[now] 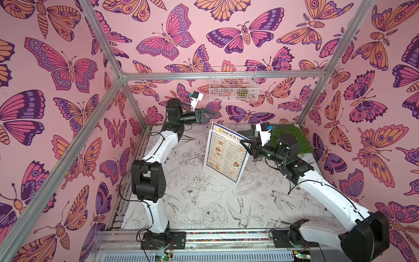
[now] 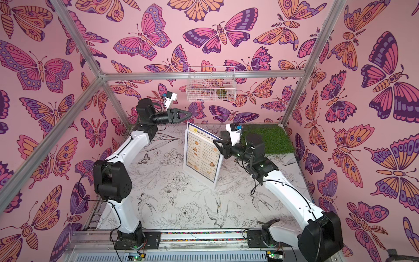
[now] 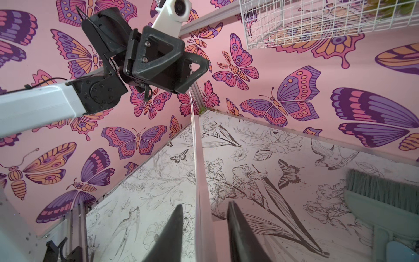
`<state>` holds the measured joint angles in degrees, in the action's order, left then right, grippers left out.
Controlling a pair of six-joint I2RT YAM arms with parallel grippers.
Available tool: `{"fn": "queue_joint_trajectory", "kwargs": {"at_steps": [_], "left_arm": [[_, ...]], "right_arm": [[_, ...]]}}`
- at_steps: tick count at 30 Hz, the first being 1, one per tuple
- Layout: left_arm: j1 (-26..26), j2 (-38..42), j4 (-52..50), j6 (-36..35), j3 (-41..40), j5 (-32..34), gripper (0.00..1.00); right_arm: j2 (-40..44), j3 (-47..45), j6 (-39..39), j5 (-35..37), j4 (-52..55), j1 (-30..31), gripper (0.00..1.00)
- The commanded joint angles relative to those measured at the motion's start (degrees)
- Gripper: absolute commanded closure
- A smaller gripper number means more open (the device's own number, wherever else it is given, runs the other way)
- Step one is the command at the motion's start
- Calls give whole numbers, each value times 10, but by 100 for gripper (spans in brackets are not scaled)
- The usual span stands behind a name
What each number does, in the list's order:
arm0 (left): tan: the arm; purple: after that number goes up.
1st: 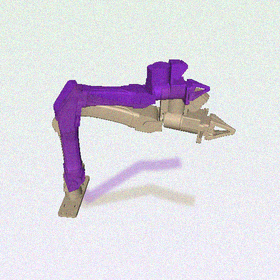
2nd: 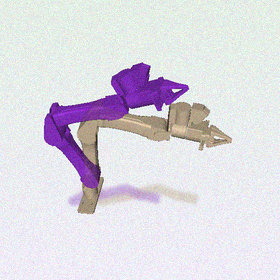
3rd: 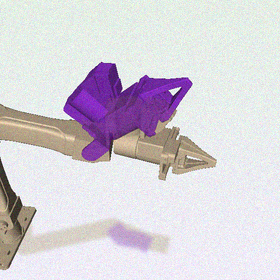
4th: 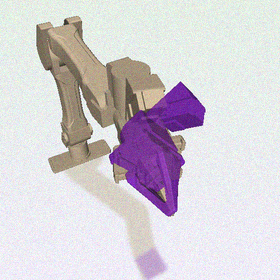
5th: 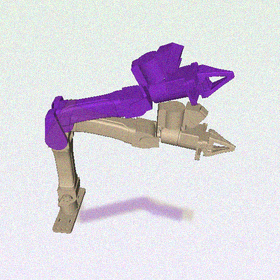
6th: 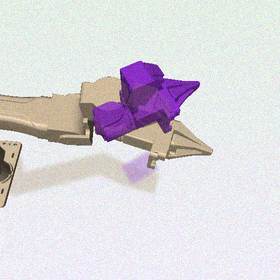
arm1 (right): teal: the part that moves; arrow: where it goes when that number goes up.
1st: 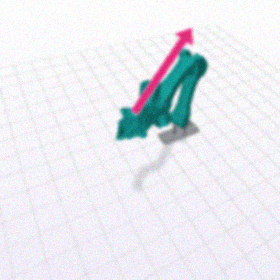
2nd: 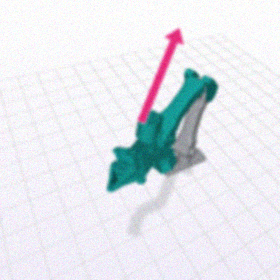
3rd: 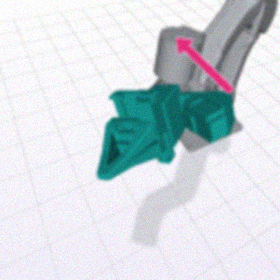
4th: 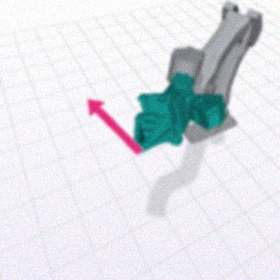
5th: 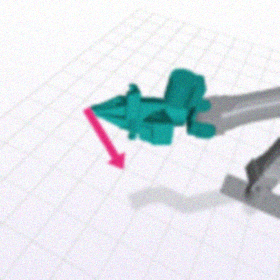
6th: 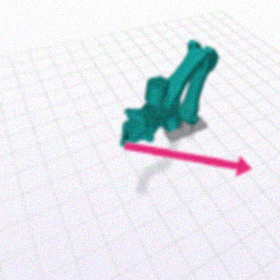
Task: Insert the menus into the narrow rack
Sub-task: Insert the menu into the narrow rack.
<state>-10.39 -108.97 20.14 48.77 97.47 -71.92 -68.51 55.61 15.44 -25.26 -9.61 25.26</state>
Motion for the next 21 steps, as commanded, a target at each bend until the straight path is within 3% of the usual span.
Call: {"fn": "queue_joint_trajectory", "kwargs": {"at_steps": [1, 6, 9, 13, 21], "left_arm": [[5, 13, 18, -1, -10, 6, 52], [5, 15, 18, 2, -10, 8, 52], [5, 20, 17, 13, -13, 23, 52], [5, 37, -37, -20, -18, 64, 53], [7, 76, -120, -83, -41, 149, 53]], "right_arm": [[15, 34, -3, 16, 3, 2, 64], [6, 46, -4, 11, 2, 2, 77], [2, 45, 3, 24, -7, 2, 72], [-7, 93, 38, 102, 35, 5, 63], [-64, 231, 89, 250, 219, 48, 64]]}}
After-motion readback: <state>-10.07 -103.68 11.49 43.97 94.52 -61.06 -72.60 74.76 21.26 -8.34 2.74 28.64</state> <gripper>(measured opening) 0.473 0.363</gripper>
